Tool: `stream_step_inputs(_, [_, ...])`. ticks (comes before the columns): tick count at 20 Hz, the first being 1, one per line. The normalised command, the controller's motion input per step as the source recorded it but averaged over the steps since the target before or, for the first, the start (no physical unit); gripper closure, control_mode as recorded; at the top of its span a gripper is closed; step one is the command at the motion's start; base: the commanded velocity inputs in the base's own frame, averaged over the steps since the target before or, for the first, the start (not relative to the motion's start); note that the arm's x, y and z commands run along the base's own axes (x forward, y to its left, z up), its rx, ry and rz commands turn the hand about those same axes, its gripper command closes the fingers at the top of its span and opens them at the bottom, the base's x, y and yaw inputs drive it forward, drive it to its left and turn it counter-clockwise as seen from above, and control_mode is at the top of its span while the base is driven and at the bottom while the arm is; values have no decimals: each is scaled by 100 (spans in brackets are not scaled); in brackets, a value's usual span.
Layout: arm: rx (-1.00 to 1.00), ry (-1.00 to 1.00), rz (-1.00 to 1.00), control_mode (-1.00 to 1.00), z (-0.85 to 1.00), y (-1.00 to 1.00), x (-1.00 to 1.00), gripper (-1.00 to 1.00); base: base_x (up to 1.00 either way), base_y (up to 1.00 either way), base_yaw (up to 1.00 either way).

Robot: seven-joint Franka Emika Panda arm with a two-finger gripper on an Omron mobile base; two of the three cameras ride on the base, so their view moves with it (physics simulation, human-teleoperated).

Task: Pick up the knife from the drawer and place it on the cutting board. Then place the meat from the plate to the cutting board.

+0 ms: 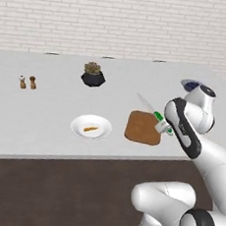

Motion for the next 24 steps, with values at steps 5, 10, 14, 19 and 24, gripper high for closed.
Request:
stream_step_inputs(5, [0, 0, 0, 100, 0, 0, 0, 100, -1, -33, 0])
stream_step_inputs(10, [0, 0, -9, -100, -2, -6, 35, 100, 2, -3, 0])
stream_step_inputs(14, [0, 4, -28, -100, -26, -9, 67, 100, 0, 0, 0])
stream_step_inputs(19, [0, 3, -40, -100, -26, 0, 49, 100, 0, 0, 0])
stream_step_inputs(24, [0, 0, -37, -100, -18, 1, 5, 100, 0, 0, 0])
